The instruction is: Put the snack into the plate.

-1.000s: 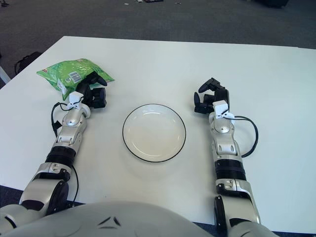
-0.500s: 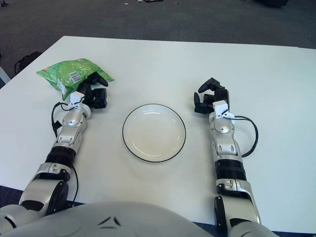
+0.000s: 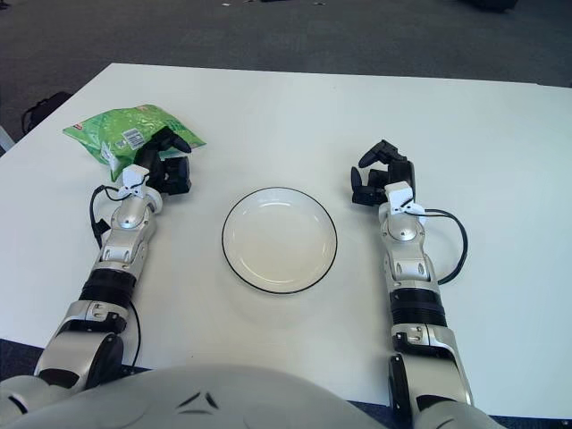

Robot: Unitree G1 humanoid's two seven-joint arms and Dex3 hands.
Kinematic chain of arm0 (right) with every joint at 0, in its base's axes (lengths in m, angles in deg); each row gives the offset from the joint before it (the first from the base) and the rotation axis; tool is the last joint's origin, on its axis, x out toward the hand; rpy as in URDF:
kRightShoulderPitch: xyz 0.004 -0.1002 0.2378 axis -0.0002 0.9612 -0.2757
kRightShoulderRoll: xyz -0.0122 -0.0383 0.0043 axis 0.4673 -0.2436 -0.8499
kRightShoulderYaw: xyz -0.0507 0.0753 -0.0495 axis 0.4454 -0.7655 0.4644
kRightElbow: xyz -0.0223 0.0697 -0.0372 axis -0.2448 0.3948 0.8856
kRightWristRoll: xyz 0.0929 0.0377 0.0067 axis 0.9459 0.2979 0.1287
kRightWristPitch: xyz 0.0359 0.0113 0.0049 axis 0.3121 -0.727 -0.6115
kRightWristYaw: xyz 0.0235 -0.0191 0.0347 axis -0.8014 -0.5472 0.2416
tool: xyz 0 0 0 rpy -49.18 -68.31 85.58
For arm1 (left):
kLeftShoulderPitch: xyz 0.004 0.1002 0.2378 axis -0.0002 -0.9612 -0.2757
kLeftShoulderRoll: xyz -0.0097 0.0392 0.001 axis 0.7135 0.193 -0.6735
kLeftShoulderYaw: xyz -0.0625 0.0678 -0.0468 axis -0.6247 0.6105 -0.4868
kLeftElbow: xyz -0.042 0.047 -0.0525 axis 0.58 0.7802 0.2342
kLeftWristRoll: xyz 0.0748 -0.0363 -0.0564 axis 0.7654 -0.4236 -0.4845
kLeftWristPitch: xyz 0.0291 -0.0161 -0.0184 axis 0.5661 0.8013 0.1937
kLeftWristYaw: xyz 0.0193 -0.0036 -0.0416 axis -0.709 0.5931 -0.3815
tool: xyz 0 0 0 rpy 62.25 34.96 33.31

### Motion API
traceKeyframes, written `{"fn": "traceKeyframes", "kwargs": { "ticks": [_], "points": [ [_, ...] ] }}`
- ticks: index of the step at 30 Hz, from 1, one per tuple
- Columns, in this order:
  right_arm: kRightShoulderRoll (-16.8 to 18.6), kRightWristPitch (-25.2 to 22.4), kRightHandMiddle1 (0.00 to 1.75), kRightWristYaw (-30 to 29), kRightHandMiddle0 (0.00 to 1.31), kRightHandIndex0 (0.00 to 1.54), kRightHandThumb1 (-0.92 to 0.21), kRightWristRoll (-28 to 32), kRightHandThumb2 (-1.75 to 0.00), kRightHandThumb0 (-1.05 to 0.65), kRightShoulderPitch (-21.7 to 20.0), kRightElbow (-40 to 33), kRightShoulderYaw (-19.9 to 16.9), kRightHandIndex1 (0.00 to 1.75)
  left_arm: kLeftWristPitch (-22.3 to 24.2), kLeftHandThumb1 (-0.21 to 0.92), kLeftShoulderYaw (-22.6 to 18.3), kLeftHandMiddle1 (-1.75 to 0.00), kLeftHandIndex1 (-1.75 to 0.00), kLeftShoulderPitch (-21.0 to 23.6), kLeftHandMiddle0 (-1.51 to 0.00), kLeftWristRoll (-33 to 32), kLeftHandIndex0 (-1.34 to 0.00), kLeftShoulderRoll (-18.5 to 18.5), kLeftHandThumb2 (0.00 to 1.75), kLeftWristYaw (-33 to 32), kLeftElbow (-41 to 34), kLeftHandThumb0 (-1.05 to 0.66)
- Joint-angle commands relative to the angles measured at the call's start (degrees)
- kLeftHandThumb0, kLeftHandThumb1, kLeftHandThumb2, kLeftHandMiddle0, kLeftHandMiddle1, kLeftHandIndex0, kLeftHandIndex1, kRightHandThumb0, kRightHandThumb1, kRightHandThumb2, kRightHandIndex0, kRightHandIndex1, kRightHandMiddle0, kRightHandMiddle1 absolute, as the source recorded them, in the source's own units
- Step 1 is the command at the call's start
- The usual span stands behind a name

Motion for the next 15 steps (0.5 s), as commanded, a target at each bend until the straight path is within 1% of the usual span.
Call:
{"fn": "traceKeyframes", "kwargs": {
  "ticks": [1,3,4,6,8,13,15],
  "points": [
    [1.41,-1.9,1.75,1.07,0.67,1.26,-0.25,-0.3,-1.4,-0.51,3.25,2.97,0.93,1.75,-1.11,0.26,-0.34,-1.75,-1.75,-3.17,-1.36,0.0,-0.67,-0.61,1.39,-0.37,0.59,-0.51],
    [1.58,-1.76,1.75,1.02,0.67,1.26,-0.24,-0.1,-1.4,-0.51,3.34,2.98,0.81,1.75,0.8,0.25,0.06,-1.75,-1.75,-3.34,-1.36,0.09,-0.68,-0.9,1.4,-0.53,-3.7,-0.51],
    [1.64,-1.72,1.75,1.0,0.67,1.27,-0.24,-0.02,-1.4,-0.51,3.34,2.99,0.75,1.75,2.52,0.24,0.54,-1.75,-1.75,-3.72,-1.37,0.43,-0.68,-1.38,1.41,-0.95,-7.22,-0.51],
    [1.72,-1.63,1.75,0.94,0.67,1.27,-0.24,0.08,-1.41,-0.51,3.37,2.94,0.67,1.75,5.04,0.24,0.98,-1.75,-1.75,-4.25,-1.37,0.72,-0.68,-1.75,1.42,-1.33,-11.93,-0.52],
    [1.77,-1.57,1.75,0.91,0.68,1.27,-0.24,0.07,-1.41,-0.51,3.44,2.82,0.64,1.75,7.1,0.23,1.04,-1.75,-1.75,-4.57,-1.37,0.81,-0.69,-1.68,1.42,-1.43,-15.21,-0.52],
    [1.75,-1.57,1.75,1.04,0.68,1.27,-0.24,-0.05,-1.41,-0.51,3.64,2.57,0.57,1.75,10.3,0.23,1.1,-1.75,-1.75,-5.13,-1.37,0.85,-0.69,-1.84,1.42,-1.41,-20.06,-0.52],
    [1.61,-1.49,1.75,1.44,0.68,1.27,-0.24,-0.05,-1.41,-0.51,3.76,2.45,0.67,1.75,9.8,0.23,0.14,-1.75,-1.75,-4.67,-1.36,-2.02,-0.68,-1.98,1.42,0.23,-21.22,-0.52]
  ]
}}
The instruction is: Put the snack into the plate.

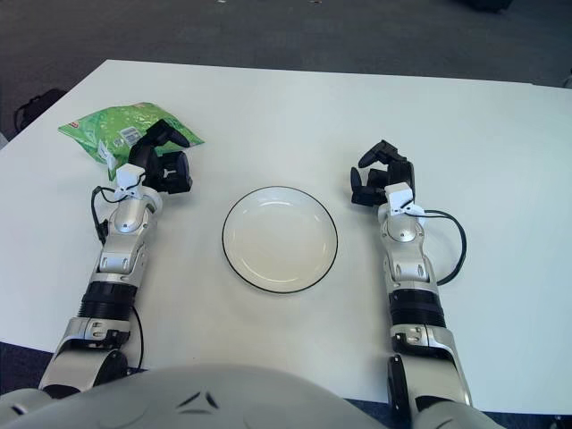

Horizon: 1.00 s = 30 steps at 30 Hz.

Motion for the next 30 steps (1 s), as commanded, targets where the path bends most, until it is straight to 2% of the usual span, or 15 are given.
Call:
{"fn": "traceKeyframes", "kwargs": {
  "ticks": [1,4,7,12,17,20,24,30],
  "points": [
    [0.95,-2.3,1.75,1.47,0.68,1.27,-0.24,-0.18,-1.41,-0.51,3.55,2.4,0.83,1.75,0.41,0.24,-1.79,-1.75,-1.75,0.74,-1.36,-3.18,-0.68,0.45,1.41,1.84,-2.62,-0.51],
    [0.94,-2.22,1.75,1.7,0.68,1.27,-0.24,-0.21,-1.41,-0.51,3.66,2.36,0.78,1.75,0.38,0.24,-3.28,-1.75,-1.75,2.85,-1.35,-4.77,-0.67,1.69,1.41,2.88,-2.34,-0.51],
    [0.92,-2.14,1.75,1.65,0.67,1.27,-0.24,-0.4,-1.41,-0.51,3.77,2.38,0.75,1.75,0.62,0.25,-3.99,-1.75,-1.75,5.92,-1.34,-2.55,-0.67,4.23,1.4,2.61,-3.64,-0.51],
    [0.8,-1.83,1.75,1.72,0.67,1.27,-0.24,-0.44,-1.4,-0.51,3.95,2.62,0.67,1.75,-4.23,0.26,-1.31,-1.75,-1.75,7.53,-1.32,9.24,-0.67,9.0,1.39,-0.28,-3.27,-0.51],
    [0.72,-1.92,1.75,1.57,0.67,1.27,-0.24,-0.62,-1.41,-0.51,4.03,2.68,0.65,1.75,-6.33,0.29,1.67,-1.75,-1.75,7.97,-1.28,18.08,-0.64,12.44,1.35,-1.21,-4.82,-0.5],
    [0.64,-2.08,1.75,1.43,0.68,1.27,-0.24,-0.77,-1.41,-0.51,4.1,2.54,0.65,1.75,-6.1,0.3,2.98,-1.75,-1.75,8.01,-1.24,22.12,-0.63,13.97,1.34,-1.11,-6.46,-0.49],
    [0.46,-1.91,1.75,1.48,0.68,1.27,-0.24,-0.82,-1.41,-0.51,4.09,2.66,0.67,1.75,-3.43,0.31,4.01,-1.75,-1.75,8.24,-1.2,26.78,-0.62,15.34,1.32,-0.79,-8.71,-0.48],
    [0.27,-1.64,1.75,1.66,0.68,1.27,-0.24,-0.72,-1.41,-0.51,3.9,3.14,0.63,1.75,-1.03,0.36,4.74,-1.75,-1.75,10.94,-1.1,33.38,-0.57,17.75,1.26,-1.67,-7.29,-0.47]
  ]
}}
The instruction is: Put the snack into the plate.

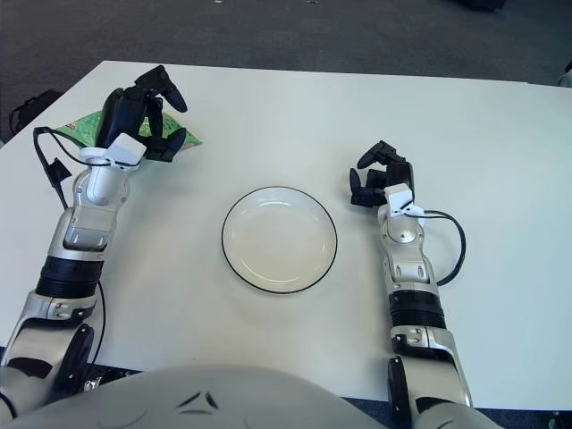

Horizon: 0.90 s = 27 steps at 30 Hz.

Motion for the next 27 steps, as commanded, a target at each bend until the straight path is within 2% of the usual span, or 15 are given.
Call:
{"fn": "traceKeyframes", "kwargs": {
  "ticks": [1,7,8,11,12,14,15,17,18,19,21,24,27],
  "points": [
    [0.56,-2.18,1.75,0.99,0.68,1.27,-0.24,-0.67,-1.41,-0.51,3.45,3.21,0.72,1.75,1.48,0.38,0.32,-1.75,-1.75,3.16,-1.07,4.03,-0.56,2.59,1.24,-0.96,1.72,-0.46],
    [0.58,-1.7,1.75,1.23,0.68,1.27,-0.23,-0.35,-1.42,-0.51,3.38,3.47,0.64,1.75,3.39,0.42,1.28,-1.75,-1.75,6.35,-0.89,11.08,-0.52,4.89,1.18,-3.88,5.0,-0.45],
    [0.61,-1.59,1.75,1.24,0.68,1.27,-0.23,-0.32,-1.42,-0.51,3.38,3.51,0.63,1.75,3.8,0.36,1.48,-1.74,-1.75,6.57,-0.8,11.86,-0.51,5.08,1.26,-4.14,5.16,-0.29],
    [0.66,-1.39,1.75,1.26,0.68,1.27,-0.23,-0.28,-1.42,-0.51,3.27,3.76,0.59,1.75,5.01,0.28,2.1,-1.72,-1.75,7.57,-0.69,13.58,-0.48,5.84,1.36,-4.19,6.28,-0.1],
    [0.68,-1.35,1.75,1.27,0.68,1.27,-0.23,-0.26,-1.42,-0.51,3.22,3.85,0.58,1.75,5.8,0.32,2.45,-1.72,-1.74,8.35,-0.65,14.34,-0.45,6.45,1.31,-3.5,7.27,-0.08],
    [0.74,-1.27,1.75,1.28,0.68,1.28,-0.23,-0.25,-1.42,-0.52,3.15,4.03,0.58,1.75,6.98,0.5,3.05,-1.68,-1.69,9.44,-0.51,15.19,-0.35,7.33,1.05,-1.99,8.82,-0.04],
    [0.76,-1.23,1.75,1.29,0.68,1.28,-0.23,-0.24,-1.42,-0.52,3.12,4.1,0.59,1.75,7.32,0.56,3.29,-1.62,-1.69,9.72,-0.46,15.24,-0.34,7.59,0.97,-1.39,9.29,-0.1],
    [0.82,-1.29,1.75,1.29,0.68,1.28,-0.23,-0.24,-1.42,-0.52,3.1,4.11,0.62,1.75,7.91,0.76,3.98,-1.44,-1.68,10.42,-0.32,15.52,-0.31,8.19,0.69,-0.24,10.55,-0.25],
    [0.86,-1.35,1.75,1.25,0.68,1.28,-0.23,-0.26,-1.42,-0.52,3.11,4.09,0.63,1.75,8.09,0.79,4.55,-1.41,-1.68,10.99,-0.29,15.87,-0.3,8.43,0.64,-0.16,12.0,-0.27],
    [0.88,-1.39,1.75,1.23,0.68,1.28,-0.23,-0.28,-1.42,-0.51,3.12,4.07,0.64,1.75,8.23,0.74,4.98,-1.31,-1.56,11.41,-0.24,16.07,-0.21,8.61,0.68,-0.16,13.04,-0.41],
    [0.94,-1.48,1.75,1.13,0.68,1.28,-0.23,-0.34,-1.42,-0.51,3.1,4.01,0.65,1.75,8.47,0.64,6.06,-1.2,-1.42,12.39,-0.17,16.79,-0.09,9.01,0.81,-0.55,15.52,-0.56],
    [0.98,-1.47,1.75,0.98,0.68,1.28,-0.23,-0.44,-1.42,-0.51,3.03,4.03,0.67,1.75,8.61,0.6,7.36,-1.11,-1.33,13.7,-0.12,17.94,-0.04,9.77,0.85,-1.44,18.57,-0.64],
    [1.01,-1.32,1.75,0.87,0.68,1.28,-0.23,-0.55,-1.42,-0.51,3.02,4.09,0.73,1.75,8.75,0.65,8.46,-0.93,-1.14,14.9,-0.06,18.9,-0.01,10.44,0.77,-2.38,21.52,-0.73]
  ]
}}
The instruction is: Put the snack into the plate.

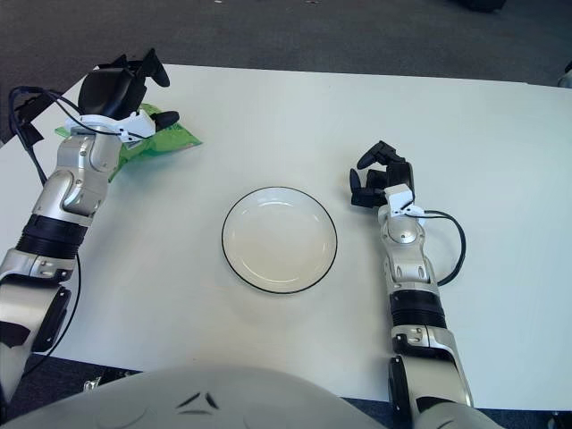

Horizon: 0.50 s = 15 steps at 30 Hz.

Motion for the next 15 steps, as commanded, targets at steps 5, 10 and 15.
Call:
{"fn": "traceKeyframes", "kwargs": {
  "ticks": [5,10,15],
  "points": [
    [1.26,-2.11,1.75,0.44,0.68,1.28,-0.23,-0.62,-1.42,-0.51,3.44,3.24,0.86,1.75,1.59,0.77,3.22,-0.63,-0.96,4.35,-0.02,3.01,0.0,2.15,0.61,-1.23,7.68,-0.83],
    [1.26,-1.81,1.75,0.54,0.68,1.28,-0.23,-0.5,-1.42,-0.51,3.59,3.28,0.79,1.75,2.76,0.89,6.61,-0.37,-0.83,7.11,0.0,5.54,0.0,3.38,0.48,0.18,12.96,-0.92],
    [1.2,-1.68,1.75,0.62,0.68,1.28,-0.23,-0.47,-1.42,-0.52,3.61,3.4,0.78,1.75,4.24,0.92,8.91,-0.13,-0.69,8.51,0.0,6.56,0.0,4.29,0.5,2.9,14.98,-0.97]
  ]
}}
